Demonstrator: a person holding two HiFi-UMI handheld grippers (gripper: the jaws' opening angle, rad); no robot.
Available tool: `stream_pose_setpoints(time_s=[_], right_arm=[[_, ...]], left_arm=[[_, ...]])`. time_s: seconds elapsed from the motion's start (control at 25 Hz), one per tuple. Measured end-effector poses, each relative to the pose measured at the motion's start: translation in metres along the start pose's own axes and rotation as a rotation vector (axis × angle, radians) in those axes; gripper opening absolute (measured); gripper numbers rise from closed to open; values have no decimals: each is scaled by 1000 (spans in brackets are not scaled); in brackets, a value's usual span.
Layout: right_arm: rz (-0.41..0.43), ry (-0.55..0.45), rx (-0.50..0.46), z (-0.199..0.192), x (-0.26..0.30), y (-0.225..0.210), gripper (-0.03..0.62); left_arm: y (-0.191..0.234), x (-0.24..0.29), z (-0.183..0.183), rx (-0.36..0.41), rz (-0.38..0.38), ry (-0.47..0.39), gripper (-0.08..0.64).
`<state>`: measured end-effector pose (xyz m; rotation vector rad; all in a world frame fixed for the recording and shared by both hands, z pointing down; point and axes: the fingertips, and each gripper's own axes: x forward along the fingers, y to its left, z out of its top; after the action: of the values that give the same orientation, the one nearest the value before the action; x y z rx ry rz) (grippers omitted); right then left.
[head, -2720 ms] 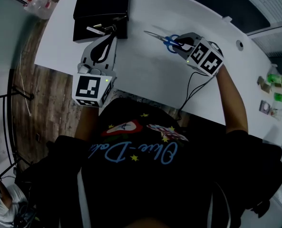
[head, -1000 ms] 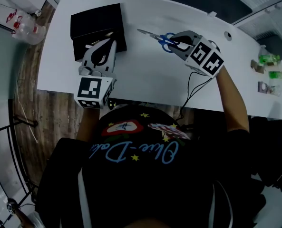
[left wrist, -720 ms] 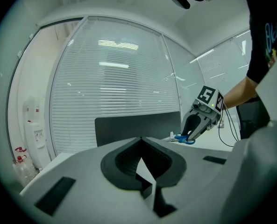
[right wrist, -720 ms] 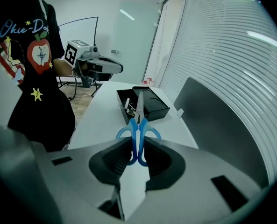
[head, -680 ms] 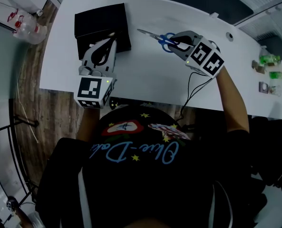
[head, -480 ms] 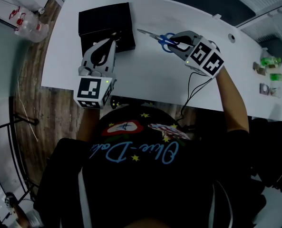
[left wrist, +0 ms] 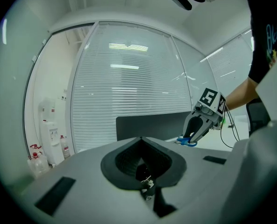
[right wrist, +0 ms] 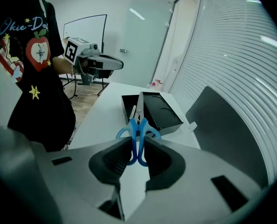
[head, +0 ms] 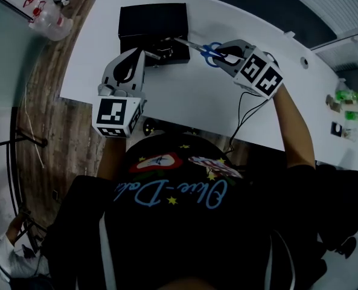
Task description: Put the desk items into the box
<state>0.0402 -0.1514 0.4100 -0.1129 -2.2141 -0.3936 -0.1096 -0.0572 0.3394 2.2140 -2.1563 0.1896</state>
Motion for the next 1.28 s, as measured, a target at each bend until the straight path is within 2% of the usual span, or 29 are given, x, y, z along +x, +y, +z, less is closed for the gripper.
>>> stream_pose_setpoints(time_s=[0.16, 0.76, 1.28], right_arm=[[32, 4, -37, 14, 16, 1, 89], [140, 13, -139, 60, 73, 10, 89], [179, 34, -145, 85, 118, 22, 89]], left_arm=[[15, -10, -3, 22, 43, 10, 6], [70, -50, -12, -5, 184, 18, 6], [108, -78, -23, -10, 247, 38, 6]])
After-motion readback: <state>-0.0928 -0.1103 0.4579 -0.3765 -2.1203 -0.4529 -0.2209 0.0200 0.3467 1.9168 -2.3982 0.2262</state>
